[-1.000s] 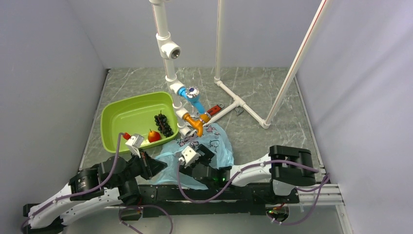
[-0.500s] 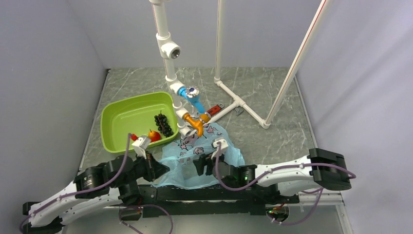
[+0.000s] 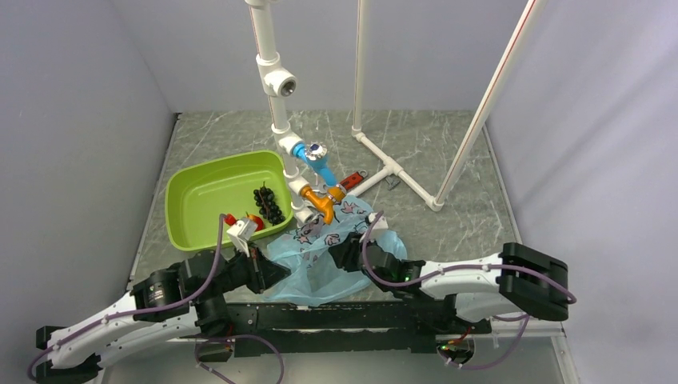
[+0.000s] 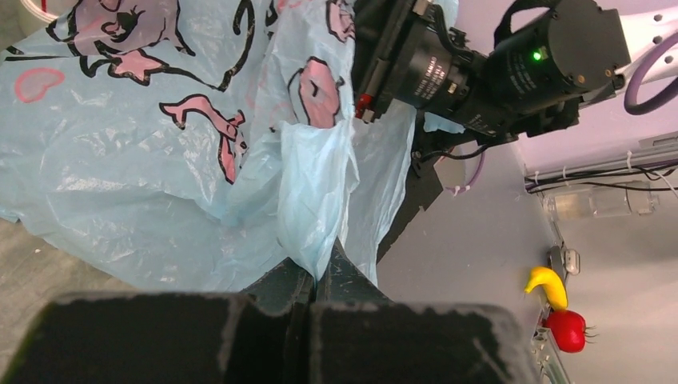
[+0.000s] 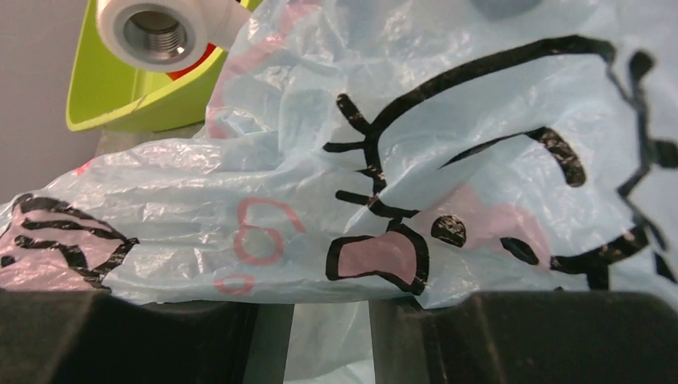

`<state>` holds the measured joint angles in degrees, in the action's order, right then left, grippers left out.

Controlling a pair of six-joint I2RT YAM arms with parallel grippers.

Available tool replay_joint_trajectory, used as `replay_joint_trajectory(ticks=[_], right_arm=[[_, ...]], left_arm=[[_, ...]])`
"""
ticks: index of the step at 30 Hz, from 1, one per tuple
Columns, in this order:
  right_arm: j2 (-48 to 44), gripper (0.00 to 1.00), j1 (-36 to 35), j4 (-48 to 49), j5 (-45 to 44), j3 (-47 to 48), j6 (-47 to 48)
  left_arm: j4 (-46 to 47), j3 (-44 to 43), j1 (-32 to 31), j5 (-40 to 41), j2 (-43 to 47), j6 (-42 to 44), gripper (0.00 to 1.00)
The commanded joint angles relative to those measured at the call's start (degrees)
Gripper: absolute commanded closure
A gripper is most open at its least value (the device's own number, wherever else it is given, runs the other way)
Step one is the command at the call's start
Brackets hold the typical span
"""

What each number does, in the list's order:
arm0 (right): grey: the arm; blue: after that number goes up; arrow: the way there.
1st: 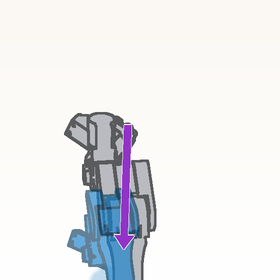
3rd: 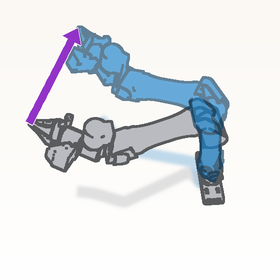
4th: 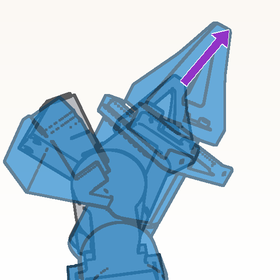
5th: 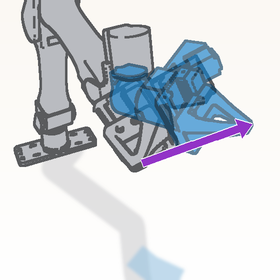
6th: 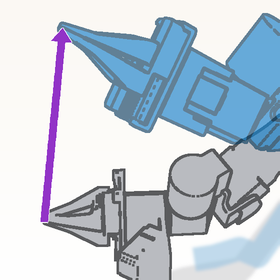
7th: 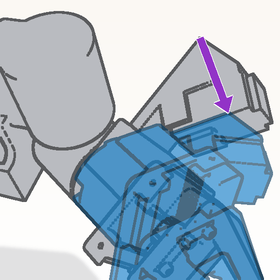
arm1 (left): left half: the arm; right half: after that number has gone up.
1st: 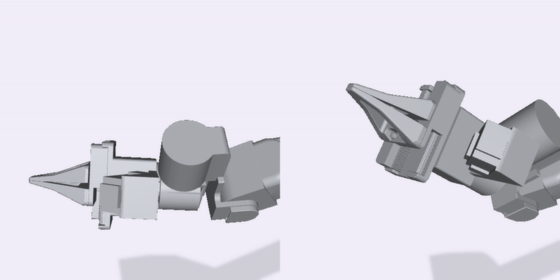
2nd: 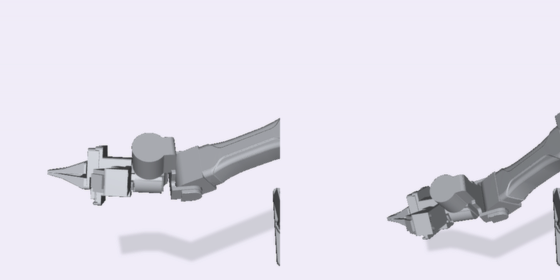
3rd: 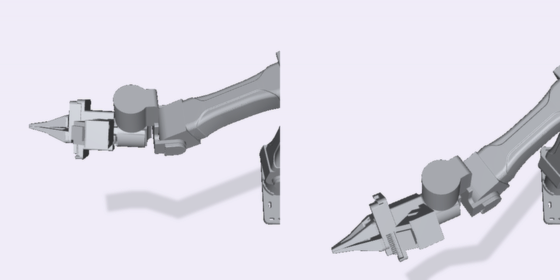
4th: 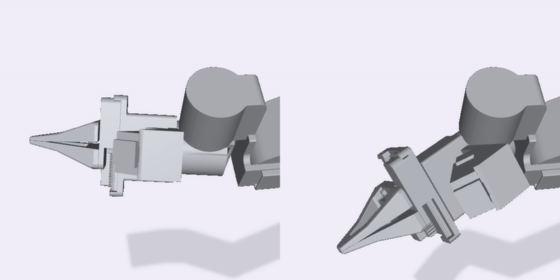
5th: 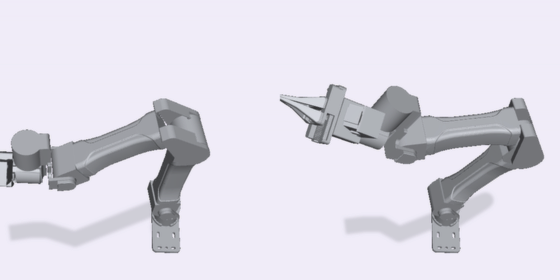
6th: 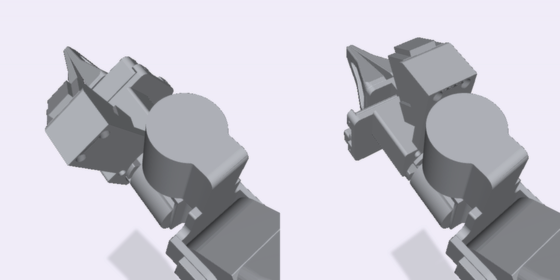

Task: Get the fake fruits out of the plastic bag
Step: Take out the fake fruit from the plastic bag.

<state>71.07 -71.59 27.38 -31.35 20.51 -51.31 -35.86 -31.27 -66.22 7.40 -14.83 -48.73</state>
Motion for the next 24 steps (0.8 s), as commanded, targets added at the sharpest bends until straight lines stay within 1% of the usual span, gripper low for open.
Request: replay_joint_trajectory(ticks=[1, 7, 8, 9, 11, 12, 14, 16, 18, 21, 24], right_arm=[[4.9, 0.61, 2.4, 5.6, 2.8, 3.5, -2.7], [13.0, 0.52, 4.6, 8.9, 3.9, 7.3, -1.3], [13.6, 0.53, 5.0, 9.0, 4.2, 7.6, -2.0], [13.9, 0.57, 5.2, 8.9, 4.2, 7.5, -2.3], [14.5, 0.61, 5.3, 10.1, 3.9, 6.7, -2.0], [14.8, 0.61, 5.4, 10.3, 3.7, 6.6, -1.8], [15.7, 0.68, 5.5, 10.9, 2.7, 6.5, -0.7], [16.8, 0.69, 5.5, 11.7, 2.5, 7.0, 0.3], [18.3, 0.65, 6.0, 15.1, 3.5, 7.5, 2.3], [20.4, 0.49, 6.6, 15.1, 4.3, 9.3, 1.0], [21.8, 0.4, 7.0, 15.9, 4.4, 11.0, 0.3]], left_arm=[[3.6, 0.4, -0.3, -1.6, 0.1, 0.6, 1.0], [6.6, 0.8, -0.2, -4.5, -0.2, 1.2, 1.0], [6.9, 0.7, -0.2, -5.0, -0.3, 1.6, 1.0], [7.3, 0.4, -0.2, -5.3, -0.4, 2.0, 1.0], [7.6, -0.2, -0.3, -5.8, -0.2, 2.9, 1.0], [7.8, -0.5, -0.2, -6.1, 0.0, 3.4, 1.0], [8.6, -0.7, -0.2, -6.5, 0.3, 4.3, 1.0], [9.1, -0.7, -0.2, -6.9, 0.7, 4.9, 1.0], [9.2, -0.9, -0.3, -6.7, 0.6, 5.0, 1.0], [9.5, -0.6, -0.2, -6.9, 0.1, 4.8, 1.0], [10.4, 0.3, -0.2, -7.9, -0.2, 4.2, 1.0]])
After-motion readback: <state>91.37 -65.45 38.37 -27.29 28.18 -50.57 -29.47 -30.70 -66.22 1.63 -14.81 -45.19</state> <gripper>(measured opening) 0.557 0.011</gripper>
